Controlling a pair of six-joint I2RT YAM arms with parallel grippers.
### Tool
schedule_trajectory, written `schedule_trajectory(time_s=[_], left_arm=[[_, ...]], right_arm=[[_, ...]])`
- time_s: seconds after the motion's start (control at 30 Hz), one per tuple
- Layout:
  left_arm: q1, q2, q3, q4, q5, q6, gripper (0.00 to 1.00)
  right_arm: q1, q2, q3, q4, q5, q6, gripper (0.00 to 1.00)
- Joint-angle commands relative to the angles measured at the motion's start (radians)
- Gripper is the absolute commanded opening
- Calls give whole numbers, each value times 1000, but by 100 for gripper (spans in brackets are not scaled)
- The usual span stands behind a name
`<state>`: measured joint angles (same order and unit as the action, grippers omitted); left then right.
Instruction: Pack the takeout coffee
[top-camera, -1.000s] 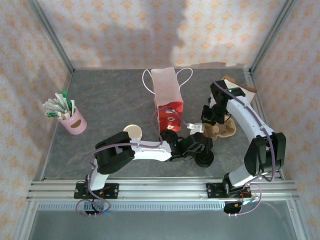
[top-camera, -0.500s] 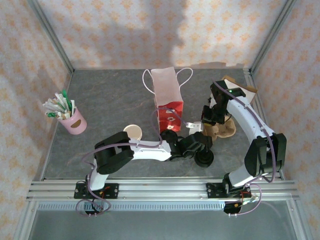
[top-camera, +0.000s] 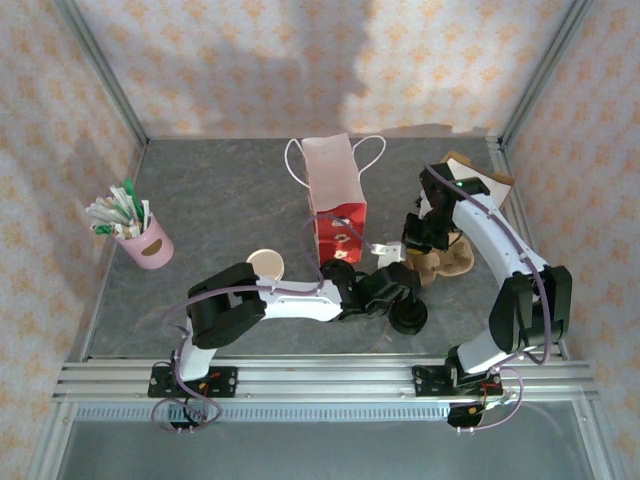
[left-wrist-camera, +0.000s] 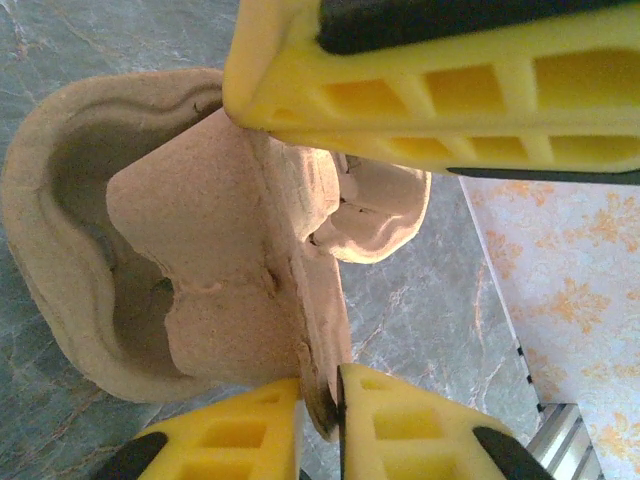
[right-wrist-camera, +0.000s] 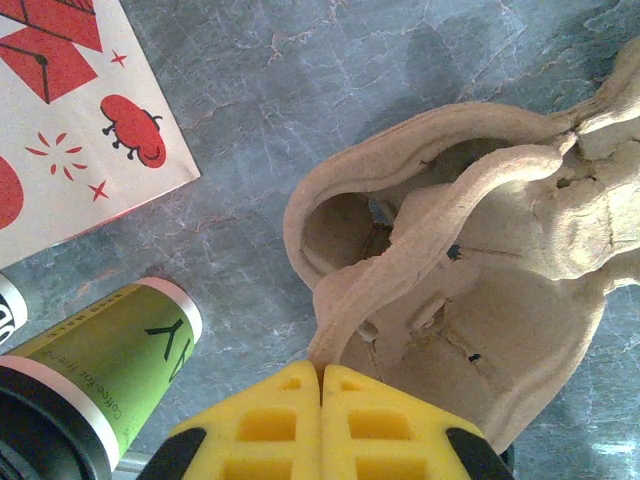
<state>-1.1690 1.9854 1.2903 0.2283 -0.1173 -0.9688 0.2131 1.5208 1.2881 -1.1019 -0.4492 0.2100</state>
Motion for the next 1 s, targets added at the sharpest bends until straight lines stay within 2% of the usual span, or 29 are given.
schedule_trajectory(time_s=[0.0, 0.17, 0.23, 0.3, 0.53, 0.67, 0.77, 0.97], left_arm=[[11, -28, 34, 13, -33, -7, 12], [11, -33, 35, 8, -36, -13, 5], [12, -36, 33, 2, -38, -15, 2], [15, -38, 35, -3, -37, -20, 0], [50, -28, 56, -20, 24, -63, 0], [77, -14, 81, -22, 79, -97, 0], [91, 0, 114, -29, 126, -115, 0], [96, 4, 147, -30, 163, -138, 0]], right_arm=[[14, -17, -8, -7, 1, 9, 0], [18, -25, -9, -7, 10, 11, 1], [18, -36, -4, -13, 31, 12, 9], [17, -57, 6, -19, 67, 19, 22], [-37, -147, 24, -5, 131, 46, 58], [-86, -192, 10, 20, 136, 62, 69], [-137, -257, -28, 67, 145, 91, 75], [-293, -384, -138, 160, 92, 152, 78]])
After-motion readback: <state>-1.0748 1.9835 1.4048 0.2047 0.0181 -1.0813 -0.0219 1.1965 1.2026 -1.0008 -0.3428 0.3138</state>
